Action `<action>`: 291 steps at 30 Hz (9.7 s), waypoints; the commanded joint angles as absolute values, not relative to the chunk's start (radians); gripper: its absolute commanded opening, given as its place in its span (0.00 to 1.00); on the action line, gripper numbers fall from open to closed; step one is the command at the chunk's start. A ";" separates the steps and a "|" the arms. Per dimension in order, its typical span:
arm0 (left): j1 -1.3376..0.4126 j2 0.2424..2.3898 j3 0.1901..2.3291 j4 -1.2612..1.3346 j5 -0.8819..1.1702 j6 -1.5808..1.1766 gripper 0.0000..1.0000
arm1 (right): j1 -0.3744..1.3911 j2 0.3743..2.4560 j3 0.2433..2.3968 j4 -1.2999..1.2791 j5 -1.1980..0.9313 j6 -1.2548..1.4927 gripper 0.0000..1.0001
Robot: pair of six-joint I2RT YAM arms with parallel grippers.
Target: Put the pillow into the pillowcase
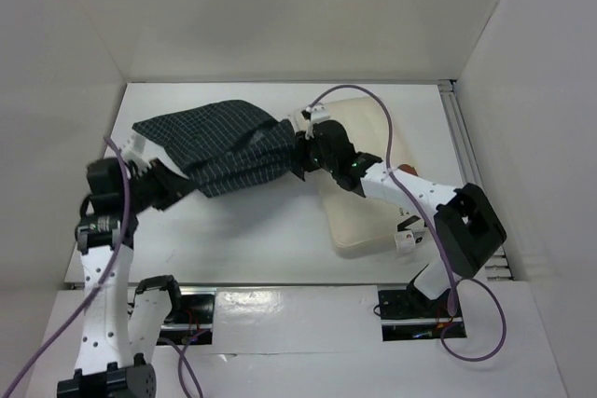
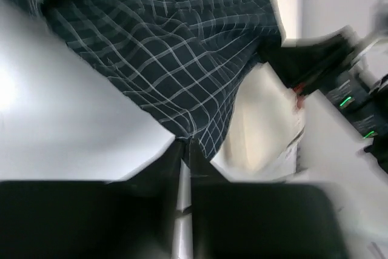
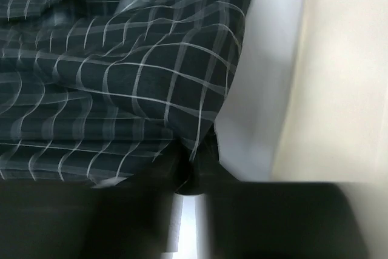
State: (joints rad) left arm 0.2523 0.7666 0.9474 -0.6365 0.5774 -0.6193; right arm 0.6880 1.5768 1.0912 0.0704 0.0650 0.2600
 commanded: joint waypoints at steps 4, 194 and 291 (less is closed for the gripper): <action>0.161 0.689 0.753 -0.666 0.453 -0.625 0.78 | 0.631 1.486 1.141 -0.210 0.207 0.253 1.00; -0.296 1.618 1.554 -0.917 -0.235 -0.557 0.00 | 0.982 1.511 1.238 -0.543 0.152 0.364 0.00; -0.428 1.374 1.411 -0.976 -0.181 -0.423 0.00 | 0.577 2.115 1.764 -0.310 -0.166 0.871 0.00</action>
State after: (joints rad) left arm -0.4065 1.3705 1.3426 -0.8879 -0.2111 -0.4469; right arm 0.5953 2.0853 1.6794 -0.3851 -0.3355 0.8440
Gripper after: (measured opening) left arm 0.023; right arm 0.020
